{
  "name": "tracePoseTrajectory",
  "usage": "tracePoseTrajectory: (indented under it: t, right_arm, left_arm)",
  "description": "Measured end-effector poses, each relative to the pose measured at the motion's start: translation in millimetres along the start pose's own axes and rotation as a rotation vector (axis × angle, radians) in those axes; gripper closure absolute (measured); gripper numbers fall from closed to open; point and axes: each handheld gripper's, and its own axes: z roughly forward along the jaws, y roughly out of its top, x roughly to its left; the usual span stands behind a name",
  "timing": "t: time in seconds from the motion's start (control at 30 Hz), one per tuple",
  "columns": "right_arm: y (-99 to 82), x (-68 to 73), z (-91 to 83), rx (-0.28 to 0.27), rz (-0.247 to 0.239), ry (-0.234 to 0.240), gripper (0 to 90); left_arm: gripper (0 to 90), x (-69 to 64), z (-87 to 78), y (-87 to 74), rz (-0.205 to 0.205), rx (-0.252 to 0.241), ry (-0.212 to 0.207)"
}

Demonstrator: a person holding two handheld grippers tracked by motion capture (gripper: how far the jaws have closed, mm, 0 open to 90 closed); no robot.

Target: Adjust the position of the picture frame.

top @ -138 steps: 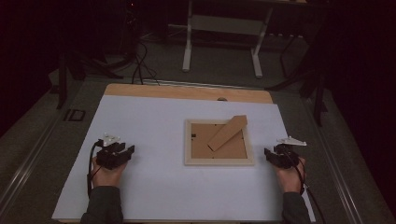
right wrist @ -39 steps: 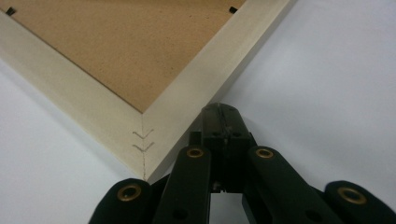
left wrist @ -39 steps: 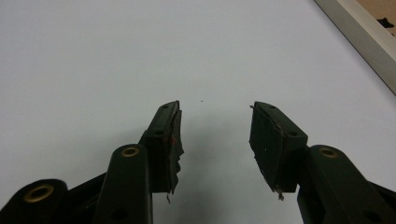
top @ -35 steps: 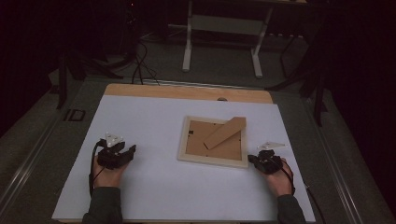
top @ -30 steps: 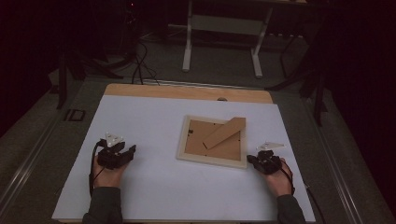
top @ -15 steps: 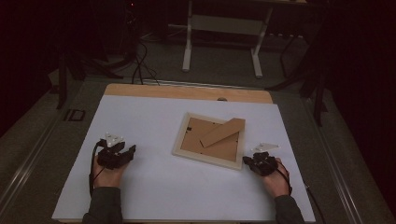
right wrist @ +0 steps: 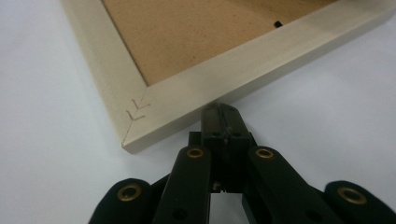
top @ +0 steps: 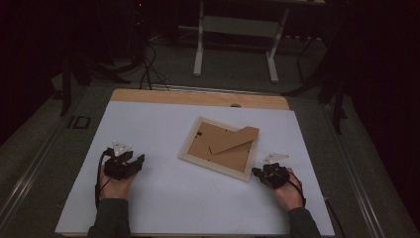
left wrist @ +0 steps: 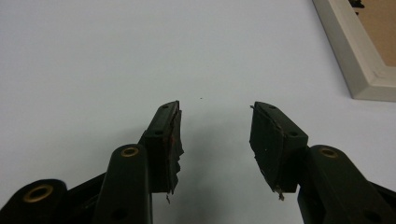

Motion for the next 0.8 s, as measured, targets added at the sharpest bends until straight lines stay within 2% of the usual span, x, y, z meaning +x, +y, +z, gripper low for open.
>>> tracePoseTrajectory:
  t: [0.8]
  right_arm:
    - [9.7, 22.4, 9.0, -0.011, -0.05, 0.074, 89.9]
  left_arm:
    - [54.0, 0.8, 1.7, -0.7, -0.006, 0.005, 0.003]
